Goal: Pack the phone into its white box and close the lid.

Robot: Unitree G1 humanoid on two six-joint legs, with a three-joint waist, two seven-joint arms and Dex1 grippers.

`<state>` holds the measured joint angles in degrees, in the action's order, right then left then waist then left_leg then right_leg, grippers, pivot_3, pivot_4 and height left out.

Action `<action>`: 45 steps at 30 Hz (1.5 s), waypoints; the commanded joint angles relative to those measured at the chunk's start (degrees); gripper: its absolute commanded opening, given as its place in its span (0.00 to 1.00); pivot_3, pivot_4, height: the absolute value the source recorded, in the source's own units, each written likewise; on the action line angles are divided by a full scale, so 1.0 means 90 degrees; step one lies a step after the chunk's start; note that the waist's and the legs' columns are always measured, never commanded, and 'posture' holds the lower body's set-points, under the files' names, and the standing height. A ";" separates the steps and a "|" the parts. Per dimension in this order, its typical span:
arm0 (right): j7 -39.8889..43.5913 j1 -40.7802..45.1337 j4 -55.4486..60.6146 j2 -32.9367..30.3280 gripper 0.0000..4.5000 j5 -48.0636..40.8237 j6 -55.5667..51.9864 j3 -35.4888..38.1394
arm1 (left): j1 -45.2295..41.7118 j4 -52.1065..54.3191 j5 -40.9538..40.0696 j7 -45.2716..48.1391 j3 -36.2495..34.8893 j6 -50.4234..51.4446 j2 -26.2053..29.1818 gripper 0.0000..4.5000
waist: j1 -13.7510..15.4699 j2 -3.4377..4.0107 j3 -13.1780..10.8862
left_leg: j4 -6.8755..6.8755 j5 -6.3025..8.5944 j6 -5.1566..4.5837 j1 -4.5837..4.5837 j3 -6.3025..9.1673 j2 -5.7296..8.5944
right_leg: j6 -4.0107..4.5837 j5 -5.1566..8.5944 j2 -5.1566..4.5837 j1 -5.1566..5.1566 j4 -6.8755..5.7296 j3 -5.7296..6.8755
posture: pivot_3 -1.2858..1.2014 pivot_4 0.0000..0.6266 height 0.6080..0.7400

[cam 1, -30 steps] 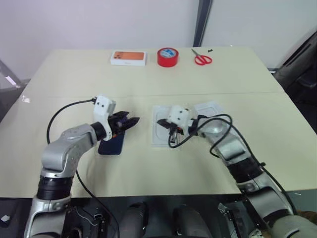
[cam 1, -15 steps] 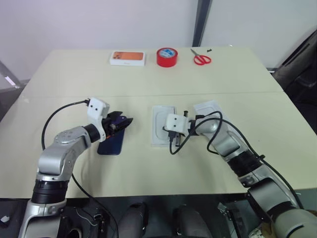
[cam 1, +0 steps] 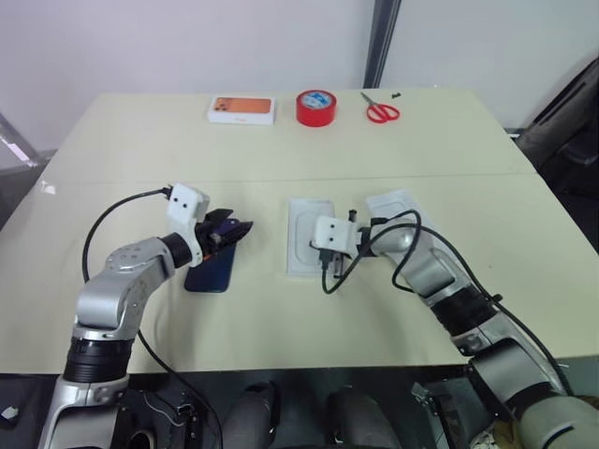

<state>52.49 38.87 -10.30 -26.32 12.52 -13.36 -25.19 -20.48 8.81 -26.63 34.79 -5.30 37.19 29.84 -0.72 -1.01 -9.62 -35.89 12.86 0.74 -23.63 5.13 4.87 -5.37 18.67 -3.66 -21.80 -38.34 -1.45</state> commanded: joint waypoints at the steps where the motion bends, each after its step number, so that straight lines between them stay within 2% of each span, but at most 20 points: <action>1: 0.0082 -0.0044 0.0132 0.0033 0.01 0.0032 0.0031 -0.0057 | -0.0125 0.0043 0.0004 0.0000 -0.0064 -0.0001 0.0036 0.67 | -0.0008 0.0000 0.0000 | 0.0000 0.0000 0.0000 0.0000 0.0000 0.0000 | 0.0000 0.0000 0.0000 0.0000 0.0000 0.0000 | 0.52 0.24 0.95; 11: -0.0469 0.0332 -0.0262 0.0402 0.01 0.0108 0.0324 0.0144 | -0.0200 -0.0024 -0.0014 -0.0057 -0.0134 0.0000 0.0029 0.67 | -0.0008 0.0000 0.0000 | 0.0004 -0.0006 0.0011 0.0000 -0.0001 0.0000 | 0.0000 0.0000 0.0001 -0.0006 -0.0001 -0.0002 | 0.52 0.24 0.95; 17: -0.0234 0.0054 -0.0549 0.0055 0.01 0.0745 0.0401 -0.0465 | -0.0189 0.0027 -0.0010 -0.0083 -0.0088 0.0038 0.0020 0.67 | 0.0007 0.0000 0.0001 | 0.0000 -0.0008 0.0012 0.0000 -0.0001 0.0002 | 0.0000 0.0000 0.0000 -0.0004 -0.0001 -0.0001 | 0.52 0.24 0.95; 23: 0.0031 -0.0073 -0.0222 0.0063 0.01 0.0490 0.0135 -0.0259 | -0.0194 0.0020 -0.0028 -0.0110 -0.0128 0.0100 0.0030 0.67 | 0.0007 -0.0001 0.0003 | -0.0001 -0.0004 0.0006 0.0004 0.0001 0.0001 | 0.0000 0.0000 0.0000 0.0005 -0.0001 0.0001 | 0.52 0.24 0.95; 27: -0.0040 -0.0062 0.0105 0.0445 0.01 0.0053 -0.0051 0.0071 | -0.0241 -0.0096 -0.0265 -0.0118 -0.0305 0.0514 0.0065 0.67 | -0.0010 -0.0001 0.0003 | 0.0000 -0.0003 0.0005 0.0004 0.0002 0.0001 | 0.0000 0.0000 0.0000 0.0005 -0.0001 0.0001 | 0.52 0.24 0.95; 32: -0.0321 0.0228 0.0407 0.0991 0.01 -0.0523 -0.0368 0.0633 | -0.0377 -0.0587 -0.1039 0.0020 -0.1125 0.1549 0.0407 0.67 | -0.0053 0.0000 0.0000 | 0.0008 -0.0009 0.0014 -0.0008 -0.0001 -0.0001 | 0.0000 0.0000 0.0004 -0.0011 -0.0027 -0.0005 | 0.52 0.24 0.95; 33: -0.0354 0.0259 0.0475 0.1079 0.01 -0.0590 -0.0392 0.0663 | -0.0415 -0.0770 -0.1163 0.0078 -0.1305 0.1749 0.0553 0.67 | -0.0054 0.0000 0.0000 | 0.0007 -0.0012 0.0019 -0.0021 -0.0001 -0.0002 | 0.0000 0.0000 0.0004 -0.0049 -0.0039 -0.0005 | 0.52 0.24 0.95; 36: -0.0478 0.0387 0.0598 0.1516 0.01 -0.0799 -0.0850 0.0658 | -0.0461 -0.1356 -0.1351 0.0307 -0.1628 0.2154 0.1030 0.67 | -0.0060 -0.0001 0.0000 | 0.0002 -0.0017 0.0027 -0.0038 -0.0002 -0.0002 | 0.0000 0.0000 0.0004 -0.0070 -0.0058 -0.0006 | 0.52 0.24 0.95; 40: -0.0775 0.0528 0.0552 0.2037 0.01 -0.0526 -0.0916 0.0186 | -0.0494 -0.1949 -0.1629 0.0662 -0.1799 0.2840 0.1531 0.67 | -0.0042 0.0000 0.0000 | 0.0003 -0.0020 0.0033 -0.0038 -0.0001 -0.0001 | 0.0001 0.0001 0.0004 -0.0086 -0.0075 -0.0005 | 0.52 0.24 0.95; 45: -0.0873 0.0663 0.0128 0.2522 0.01 -0.0281 -0.1226 -0.0457 | -0.0221 -0.2157 -0.1585 0.1211 -0.1439 0.3195 0.1886 0.67 | -0.0030 -0.0002 0.0000 | -0.0001 -0.0022 0.0036 -0.0041 0.0000 0.0002 | 0.0001 0.0001 0.0001 -0.0088 -0.0077 -0.0005 | 0.52 0.24 0.95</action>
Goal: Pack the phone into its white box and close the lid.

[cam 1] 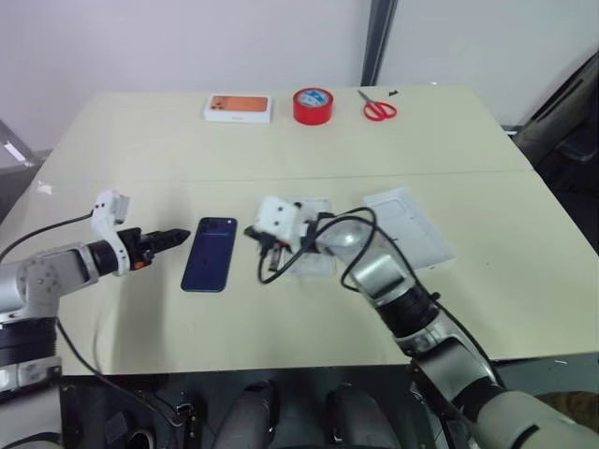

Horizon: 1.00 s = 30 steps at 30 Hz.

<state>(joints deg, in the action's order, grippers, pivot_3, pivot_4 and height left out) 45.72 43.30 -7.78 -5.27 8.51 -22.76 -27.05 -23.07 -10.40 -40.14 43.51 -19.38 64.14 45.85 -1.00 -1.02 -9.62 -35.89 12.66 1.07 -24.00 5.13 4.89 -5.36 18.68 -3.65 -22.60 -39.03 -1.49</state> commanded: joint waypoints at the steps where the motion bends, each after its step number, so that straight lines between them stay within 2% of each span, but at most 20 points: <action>1: -0.0175 0.0203 -0.0292 0.0284 0.01 0.0280 -0.0288 -0.0417 | 0.0114 -0.0057 -0.0098 0.0326 0.0223 0.0322 0.0114 0.67 | 0.0005 0.0000 0.0000 | 0.0000 0.0000 0.0000 0.0000 0.0001 0.0000 | 0.0000 0.0000 0.0000 0.0000 0.0000 0.0000 | 0.52 0.24 0.95; 8: -0.0371 0.0390 -0.0738 0.0459 0.01 0.0867 -0.0639 -0.1036 | 0.0320 -0.0107 0.0148 0.0564 0.0863 0.0334 -0.0037 0.67 | -0.0001 0.0000 0.0003 | 0.0001 -0.0002 0.0003 -0.0002 0.0001 0.0003 | 0.0001 0.0001 -0.0001 -0.0007 -0.0007 -0.0001 | 0.52 0.24 0.95; 11: -0.0437 0.0435 -0.1008 0.0399 0.01 0.1083 -0.0571 -0.1187 | 0.0244 -0.0246 0.0127 0.0512 0.0894 0.0417 -0.0308 0.67 | 0.0028 0.0010 0.0013 | 0.0001 -0.0002 0.0003 -0.0001 0.0001 0.0005 | 0.0001 0.0001 -0.0003 -0.0006 -0.0007 -0.0001 | 0.52 0.24 0.95; 22: -0.0467 0.0489 -0.1244 0.0445 0.01 0.1105 -0.0554 -0.1085 | 0.0017 -0.0294 0.0383 0.0533 0.1364 0.0535 -0.0943 0.67 | 0.0068 0.0055 0.0055 | -0.0001 0.0000 -0.0001 0.0028 0.0012 0.0019 | 0.0000 0.0001 -0.0014 0.0032 -0.0007 0.0005 | 0.52 0.24 0.95; 30: -0.0378 0.0364 -0.1157 0.0290 0.01 0.1206 -0.0519 -0.1121 | -0.0243 -0.0276 0.0198 0.0508 0.1176 0.1009 -0.1246 0.67 | 0.0121 0.0073 0.0073 | -0.0005 0.0014 -0.0025 0.0031 0.0013 0.0023 | 0.0000 0.0001 -0.0016 0.0036 -0.0007 0.0004 | 0.52 0.24 0.95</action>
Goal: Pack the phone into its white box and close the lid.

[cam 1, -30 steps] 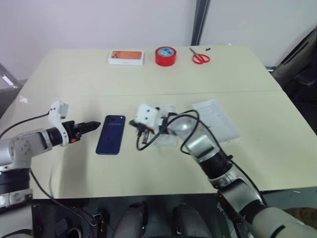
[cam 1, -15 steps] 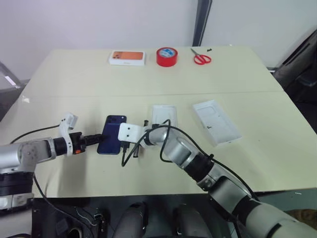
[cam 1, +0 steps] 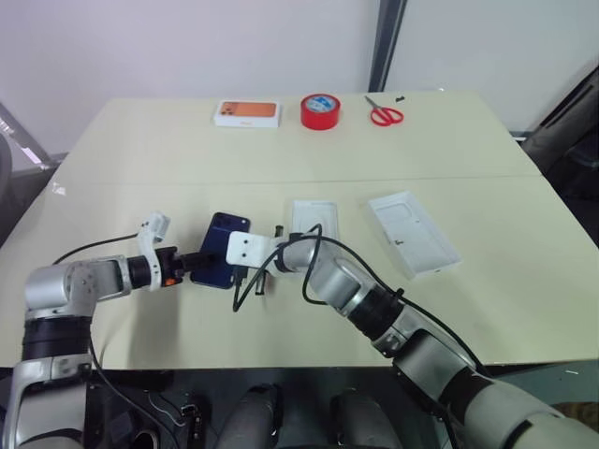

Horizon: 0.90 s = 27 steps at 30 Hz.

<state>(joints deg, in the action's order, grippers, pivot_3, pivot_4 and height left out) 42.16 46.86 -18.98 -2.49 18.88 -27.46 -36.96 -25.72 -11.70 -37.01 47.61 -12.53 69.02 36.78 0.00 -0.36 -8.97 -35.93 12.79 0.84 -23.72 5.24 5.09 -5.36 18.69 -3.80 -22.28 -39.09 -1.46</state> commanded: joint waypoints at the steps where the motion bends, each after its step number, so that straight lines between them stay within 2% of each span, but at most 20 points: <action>1: 0.0018 -0.0032 0.0083 -0.0026 0.01 0.0061 0.0008 -0.0012 | 0.0033 -0.0129 -0.0085 0.0057 0.0435 0.0390 -0.0219 0.67 | 0.0013 0.0000 0.0000 | 0.0000 -0.0001 0.0001 0.0000 0.0000 0.0000 | 0.0000 0.0000 0.0000 0.0000 0.0000 0.0001 | 0.52 0.24 0.95; 9: -0.0008 -0.0057 0.0058 -0.0063 0.01 0.0069 0.0034 0.0026 | -0.0101 -0.0546 0.0055 -0.0081 0.0059 0.0226 -0.0148 0.67 | 0.0009 0.0000 0.0000 | 0.0000 -0.0001 0.0003 0.0000 0.0000 0.0000 | 0.0000 0.0000 0.0000 -0.0001 0.0001 0.0000 | 0.52 0.24 0.95; 12: -0.0006 -0.0050 0.0054 -0.0090 0.00 0.0067 0.0050 0.0039 | -0.0033 -0.0603 0.0054 -0.0104 0.0004 0.0215 -0.0121 0.48 | -0.0032 -0.0001 0.0000 | 0.0001 -0.0001 0.0002 0.0000 0.0000 -0.0001 | 0.0000 0.0000 0.0001 -0.0002 0.0001 0.0000 | 0.52 0.24 0.95; 16: -0.0017 -0.0044 0.0014 -0.0137 0.00 0.0080 0.0108 0.0052 | 0.0011 -0.0617 -0.0008 -0.0102 -0.0040 0.0295 -0.0120 0.06 | -0.0072 -0.0006 0.0005 | 0.0005 -0.0002 0.0003 -0.0001 0.0001 -0.0002 | 0.0000 0.0000 0.0001 -0.0003 0.0001 0.0001 | 0.52 0.24 0.95; 25: -0.0064 -0.0048 0.0190 -0.0167 0.00 -0.0117 0.0272 0.0343 | 0.0007 -0.0794 -0.0291 -0.0273 -0.0430 0.0594 -0.0236 0.06 | -0.0110 -0.0005 0.0006 | 0.0015 -0.0001 0.0002 0.0006 0.0001 -0.0005 | 0.0000 0.0000 0.0003 -0.0004 0.0001 -0.0001 | 0.52 0.24 0.95; 27: -0.0049 -0.0077 0.0283 -0.0170 0.00 -0.0214 0.0291 0.0470 | 0.0036 -0.0781 -0.0378 -0.0310 -0.0543 0.0702 -0.0273 0.03 | -0.0118 -0.0006 0.0006 | 0.0015 -0.0001 0.0002 0.0006 0.0001 -0.0005 | 0.0000 0.0000 0.0003 -0.0005 0.0001 -0.0002 | 0.52 0.24 0.95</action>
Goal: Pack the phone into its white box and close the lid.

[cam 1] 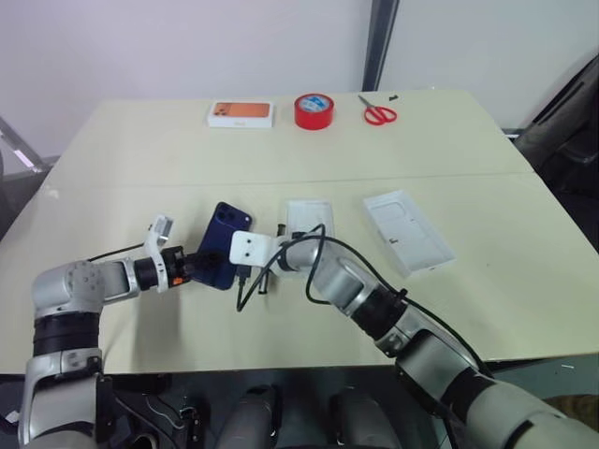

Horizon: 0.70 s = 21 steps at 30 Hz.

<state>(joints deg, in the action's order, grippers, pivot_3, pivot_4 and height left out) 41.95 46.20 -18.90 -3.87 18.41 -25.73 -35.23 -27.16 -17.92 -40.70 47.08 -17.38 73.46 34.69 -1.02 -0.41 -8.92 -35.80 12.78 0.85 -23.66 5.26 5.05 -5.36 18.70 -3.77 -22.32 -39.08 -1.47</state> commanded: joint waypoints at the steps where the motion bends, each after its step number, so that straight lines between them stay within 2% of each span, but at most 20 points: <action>1: -0.0011 -0.0016 0.0306 -0.0019 0.00 -0.0203 0.0064 0.0332 | 0.0222 -0.0032 -0.0038 -0.0230 -0.0051 0.0289 -0.0050 0.03 | -0.0013 0.0000 0.0000 | 0.0001 0.0000 0.0000 0.0000 0.0000 0.0000 | 0.0000 0.0000 0.0000 0.0000 0.0000 -0.0001 | 0.52 0.24 0.95; 5: -0.0061 -0.0074 0.0420 -0.0066 0.00 -0.0324 0.0164 0.0533 | 0.0222 0.0045 -0.0186 -0.0340 -0.0297 0.0292 -0.0117 0.03 | -0.0020 -0.0001 -0.0001 | 0.0012 -0.0001 0.0001 0.0000 -0.0001 -0.0001 | 0.0000 0.0000 0.0000 -0.0007 0.0001 -0.0002 | 0.52 0.24 0.95; 9: 0.0522 -0.0321 0.1180 -0.0083 0.00 -0.1492 -0.0160 0.1437 | 0.0147 -0.0024 -0.0618 -0.0459 -0.1038 0.0366 -0.0256 0.03 | -0.0013 -0.0012 -0.0008 | 0.0014 -0.0012 0.0021 -0.0003 -0.0001 -0.0001 | 0.0000 0.0000 0.0000 -0.0007 0.0005 -0.0001 | 0.52 0.24 0.95; 12: 0.1134 -0.0597 0.1920 -0.0433 0.18 -0.2360 -0.0454 0.1999 | 0.0263 0.0348 -0.0887 -0.0603 -0.1443 0.0127 -0.0529 0.00 | 0.0009 -0.0029 -0.0019 | 0.0014 0.0000 0.0000 -0.0005 -0.0001 -0.0004 | 0.0000 0.0000 0.0000 -0.0007 0.0005 0.0001 | 0.52 0.24 0.95; 17: 0.1974 -0.0986 0.2398 -0.1589 0.71 -0.2613 -0.0180 0.1966 | 0.0203 0.0639 -0.1280 -0.1053 -0.1769 0.0397 -0.0910 0.00 | 0.0031 -0.0044 -0.0026 | 0.0005 0.0003 -0.0006 -0.0016 0.0000 -0.0003 | 0.0000 0.0000 -0.0001 -0.0010 0.0009 0.0003 | 0.52 0.24 0.95; 21: 0.2580 -0.1357 0.2593 -0.2407 0.71 -0.2754 0.0234 0.1959 | 0.0141 0.0888 -0.1496 -0.1423 -0.1890 0.0440 -0.1242 0.00 | 0.0021 -0.0048 -0.0029 | 0.0007 0.0005 -0.0008 -0.0029 -0.0001 -0.0004 | 0.0000 0.0000 -0.0001 -0.0004 0.0011 0.0002 | 0.52 0.24 0.95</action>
<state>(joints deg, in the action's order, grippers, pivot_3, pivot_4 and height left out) 63.16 33.88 1.21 -25.05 -4.74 -25.74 -17.83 -24.50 -12.57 -51.20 35.12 -32.57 77.24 23.90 -0.83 -0.85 -9.18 -35.76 12.82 0.79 -24.00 5.24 5.01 -5.36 18.69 -3.77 -22.34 -38.98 -1.45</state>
